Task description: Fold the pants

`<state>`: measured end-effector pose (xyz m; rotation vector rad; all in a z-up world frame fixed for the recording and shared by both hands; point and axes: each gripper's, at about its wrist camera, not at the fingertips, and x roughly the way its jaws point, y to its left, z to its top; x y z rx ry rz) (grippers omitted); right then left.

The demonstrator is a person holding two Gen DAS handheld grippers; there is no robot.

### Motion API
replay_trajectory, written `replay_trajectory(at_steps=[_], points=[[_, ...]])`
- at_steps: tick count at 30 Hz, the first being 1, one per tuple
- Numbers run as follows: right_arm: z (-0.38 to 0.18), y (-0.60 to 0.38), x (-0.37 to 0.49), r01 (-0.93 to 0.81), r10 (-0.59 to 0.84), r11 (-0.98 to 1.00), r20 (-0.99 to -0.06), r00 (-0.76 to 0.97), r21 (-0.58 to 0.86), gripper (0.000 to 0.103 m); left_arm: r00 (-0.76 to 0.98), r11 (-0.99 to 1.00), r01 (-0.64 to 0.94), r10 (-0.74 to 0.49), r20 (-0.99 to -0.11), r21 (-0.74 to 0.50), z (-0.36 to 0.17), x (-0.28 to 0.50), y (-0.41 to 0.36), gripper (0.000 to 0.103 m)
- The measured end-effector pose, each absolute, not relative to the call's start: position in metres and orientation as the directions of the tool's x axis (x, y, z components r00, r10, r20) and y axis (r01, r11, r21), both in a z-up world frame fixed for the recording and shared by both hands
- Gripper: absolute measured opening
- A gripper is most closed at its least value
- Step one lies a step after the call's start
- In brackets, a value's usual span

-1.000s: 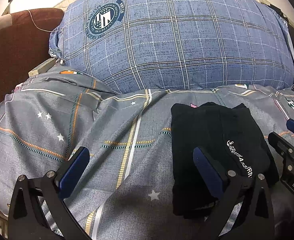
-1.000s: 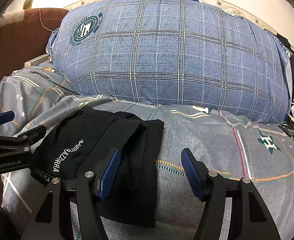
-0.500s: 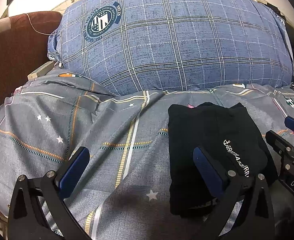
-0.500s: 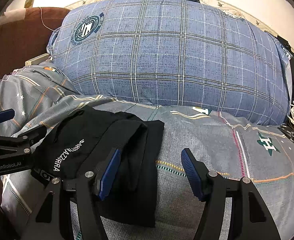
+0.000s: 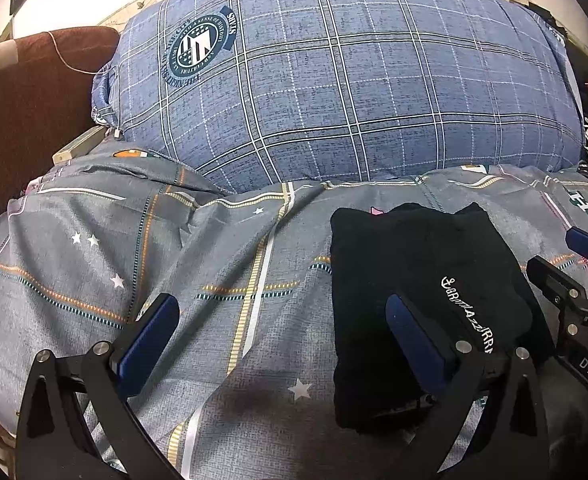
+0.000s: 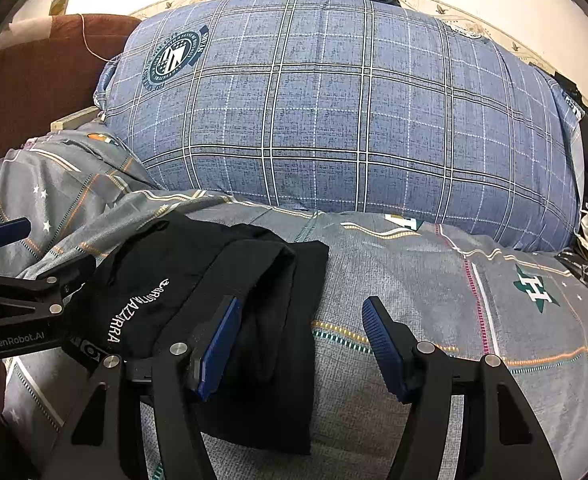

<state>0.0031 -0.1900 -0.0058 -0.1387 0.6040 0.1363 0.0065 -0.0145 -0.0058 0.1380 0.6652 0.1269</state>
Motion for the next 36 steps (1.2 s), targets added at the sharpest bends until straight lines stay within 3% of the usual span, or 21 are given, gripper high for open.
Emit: replay_trajectory(at_steps=[36], points=[[-0.006,-0.190,0.004,-0.175,0.090,0.980,-0.577,0.812,-0.093,0.065,0.792,0.980,-0.044,0.152,-0.591,0.193,-0.006,0.002,-0.026,0.103]])
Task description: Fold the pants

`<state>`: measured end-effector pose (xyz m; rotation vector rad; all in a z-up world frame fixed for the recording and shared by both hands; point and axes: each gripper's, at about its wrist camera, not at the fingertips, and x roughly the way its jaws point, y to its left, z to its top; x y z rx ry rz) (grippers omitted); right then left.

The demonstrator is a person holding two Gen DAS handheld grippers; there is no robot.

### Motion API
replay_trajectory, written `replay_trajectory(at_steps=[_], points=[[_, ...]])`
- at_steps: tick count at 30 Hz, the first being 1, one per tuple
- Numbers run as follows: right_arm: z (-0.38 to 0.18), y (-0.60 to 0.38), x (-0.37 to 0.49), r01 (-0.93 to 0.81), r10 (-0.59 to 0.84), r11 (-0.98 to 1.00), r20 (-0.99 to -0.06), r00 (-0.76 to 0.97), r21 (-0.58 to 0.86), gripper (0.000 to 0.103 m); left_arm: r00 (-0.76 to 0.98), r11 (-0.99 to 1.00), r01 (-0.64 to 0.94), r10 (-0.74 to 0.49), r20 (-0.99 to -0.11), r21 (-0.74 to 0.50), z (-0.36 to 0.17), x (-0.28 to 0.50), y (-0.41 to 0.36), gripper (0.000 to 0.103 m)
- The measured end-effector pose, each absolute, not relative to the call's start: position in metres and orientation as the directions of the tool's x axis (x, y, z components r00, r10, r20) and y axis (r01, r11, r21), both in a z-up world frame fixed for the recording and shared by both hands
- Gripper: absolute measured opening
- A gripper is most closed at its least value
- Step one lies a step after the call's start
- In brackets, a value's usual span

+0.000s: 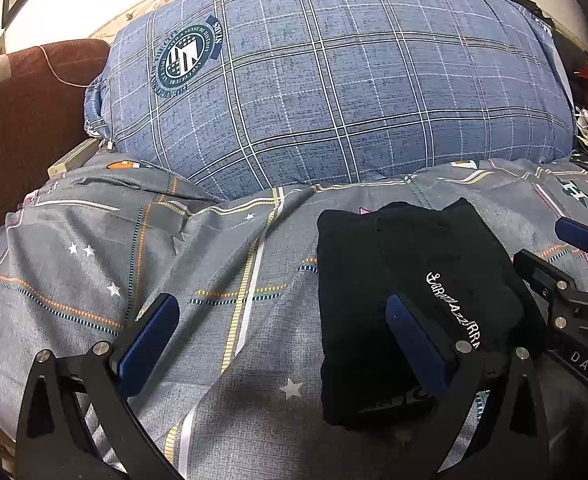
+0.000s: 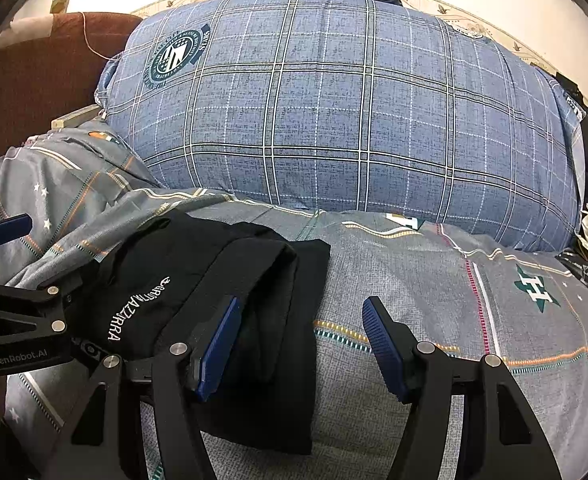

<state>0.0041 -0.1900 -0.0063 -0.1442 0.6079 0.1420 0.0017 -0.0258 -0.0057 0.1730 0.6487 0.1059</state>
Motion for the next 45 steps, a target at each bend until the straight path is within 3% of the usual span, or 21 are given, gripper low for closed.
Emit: replay_trajectory(at_steps=[45], points=[[-0.0098,-0.1856,0.0025,-0.185,0.096,0.978,-0.581,0.808,-0.096,0.067,0.799,0.979,-0.002,0.125,-0.588,0.205,-0.0059,-0.0013,-0.0338,0.103]])
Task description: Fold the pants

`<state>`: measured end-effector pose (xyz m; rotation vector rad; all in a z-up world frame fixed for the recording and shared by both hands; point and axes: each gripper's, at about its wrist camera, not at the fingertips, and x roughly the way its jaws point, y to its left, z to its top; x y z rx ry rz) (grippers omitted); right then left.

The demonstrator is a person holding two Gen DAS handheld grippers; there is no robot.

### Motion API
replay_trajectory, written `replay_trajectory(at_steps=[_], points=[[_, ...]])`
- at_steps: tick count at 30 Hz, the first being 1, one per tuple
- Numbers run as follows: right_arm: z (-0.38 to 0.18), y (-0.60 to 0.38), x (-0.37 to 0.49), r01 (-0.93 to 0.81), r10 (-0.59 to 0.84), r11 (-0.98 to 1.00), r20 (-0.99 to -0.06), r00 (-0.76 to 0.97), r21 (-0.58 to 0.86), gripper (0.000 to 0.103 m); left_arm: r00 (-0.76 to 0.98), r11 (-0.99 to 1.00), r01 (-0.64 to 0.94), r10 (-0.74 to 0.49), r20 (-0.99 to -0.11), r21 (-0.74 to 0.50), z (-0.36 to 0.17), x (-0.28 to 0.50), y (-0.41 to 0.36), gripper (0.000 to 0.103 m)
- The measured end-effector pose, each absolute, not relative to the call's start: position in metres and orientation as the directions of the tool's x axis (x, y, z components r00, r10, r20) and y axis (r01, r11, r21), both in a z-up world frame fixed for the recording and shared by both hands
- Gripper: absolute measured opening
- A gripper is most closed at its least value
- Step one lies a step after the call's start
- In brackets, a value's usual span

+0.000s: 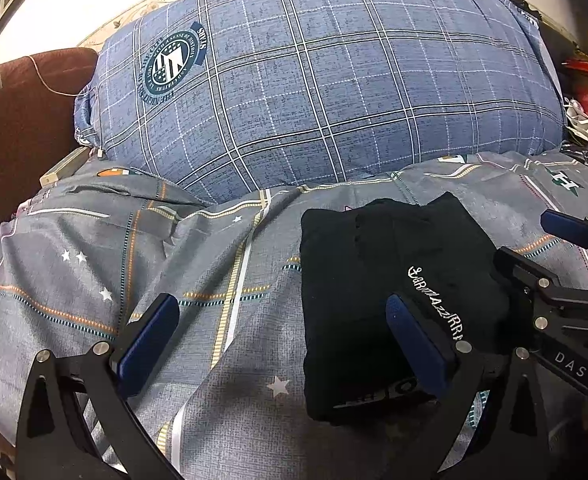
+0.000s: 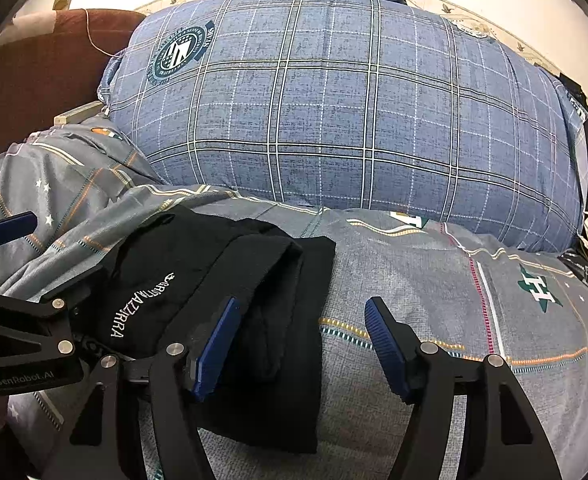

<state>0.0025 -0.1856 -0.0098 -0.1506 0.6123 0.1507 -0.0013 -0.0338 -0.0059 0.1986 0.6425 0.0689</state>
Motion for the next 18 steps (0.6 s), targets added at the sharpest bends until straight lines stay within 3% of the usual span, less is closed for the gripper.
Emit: replay_trajectory(at_steps=[18], points=[[-0.0096,-0.1848,0.0026,-0.187,0.097,0.978,-0.582,0.807,-0.096,0.068,0.801,0.978,0.000,0.126,-0.585,0.211,-0.0054,-0.0015,-0.0357,0.103]])
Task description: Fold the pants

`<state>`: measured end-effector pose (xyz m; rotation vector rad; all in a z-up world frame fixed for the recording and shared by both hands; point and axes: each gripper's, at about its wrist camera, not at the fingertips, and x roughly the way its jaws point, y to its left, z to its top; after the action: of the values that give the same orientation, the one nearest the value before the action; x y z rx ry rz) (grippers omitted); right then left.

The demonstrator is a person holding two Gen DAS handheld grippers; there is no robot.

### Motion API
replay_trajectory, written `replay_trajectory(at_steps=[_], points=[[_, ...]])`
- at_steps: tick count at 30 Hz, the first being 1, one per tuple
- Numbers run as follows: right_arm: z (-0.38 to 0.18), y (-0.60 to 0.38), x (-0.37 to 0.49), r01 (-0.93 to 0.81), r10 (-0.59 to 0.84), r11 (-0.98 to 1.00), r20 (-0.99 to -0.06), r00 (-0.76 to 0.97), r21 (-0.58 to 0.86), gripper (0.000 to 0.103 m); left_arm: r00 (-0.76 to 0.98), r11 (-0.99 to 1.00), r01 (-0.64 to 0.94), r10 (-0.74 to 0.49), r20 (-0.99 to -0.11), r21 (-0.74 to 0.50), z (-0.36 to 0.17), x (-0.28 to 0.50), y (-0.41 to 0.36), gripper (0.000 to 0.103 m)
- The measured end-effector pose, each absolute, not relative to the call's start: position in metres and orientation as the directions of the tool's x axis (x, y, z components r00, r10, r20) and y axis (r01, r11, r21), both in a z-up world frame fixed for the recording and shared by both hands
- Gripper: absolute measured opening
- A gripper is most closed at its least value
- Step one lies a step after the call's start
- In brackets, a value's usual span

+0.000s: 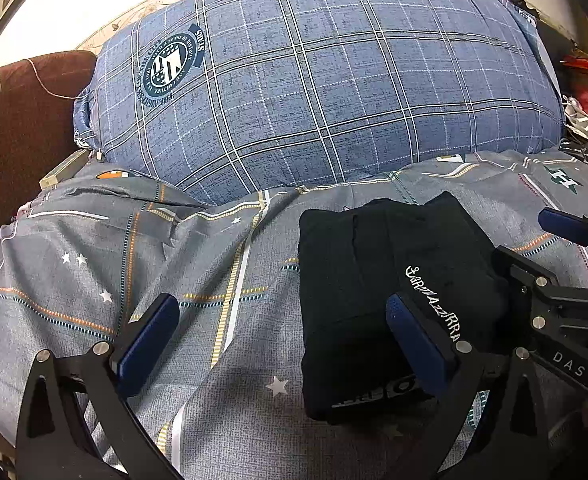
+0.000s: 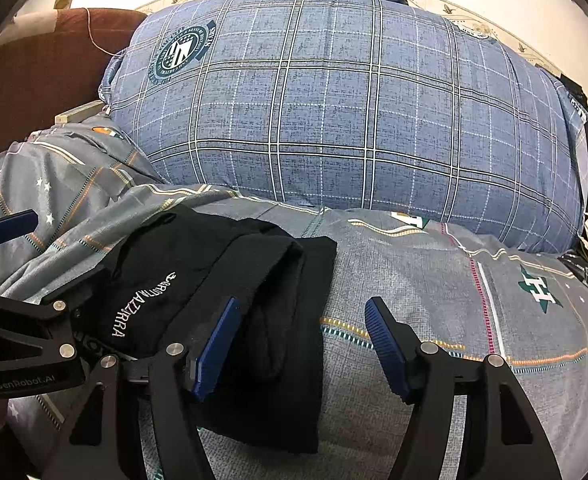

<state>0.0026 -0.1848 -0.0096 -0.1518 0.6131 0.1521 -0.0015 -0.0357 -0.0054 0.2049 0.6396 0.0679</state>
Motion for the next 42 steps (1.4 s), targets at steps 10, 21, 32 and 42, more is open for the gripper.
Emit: replay_trajectory(at_steps=[10,21,32,42], points=[[-0.0087,-0.1845,0.0033,-0.191,0.098,0.977,-0.583,0.806,-0.099,0.068,0.801,0.977,0.000,0.127,-0.585,0.212,-0.0055,-0.0015,-0.0365,0.103],[-0.0081,-0.1844,0.0036,-0.191,0.099,0.977,-0.584,0.806,-0.099,0.068,0.801,0.977,0.004,0.125,-0.585,0.213,-0.0054,-0.0009,-0.0374,0.103],[-0.0082,-0.1841,0.0038,-0.191,0.099,0.977,-0.585,0.805,-0.098,0.068,0.800,0.977,0.007,0.122,-0.587,0.213,-0.0059,0.0001,-0.0375,0.103],[-0.0061,-0.1867,0.0067,-0.186,0.098,0.978,-0.582,0.807,-0.093,0.068,0.801,0.978,0.009,0.119,-0.587,0.210,-0.0064,0.0001,-0.0372,0.103]])
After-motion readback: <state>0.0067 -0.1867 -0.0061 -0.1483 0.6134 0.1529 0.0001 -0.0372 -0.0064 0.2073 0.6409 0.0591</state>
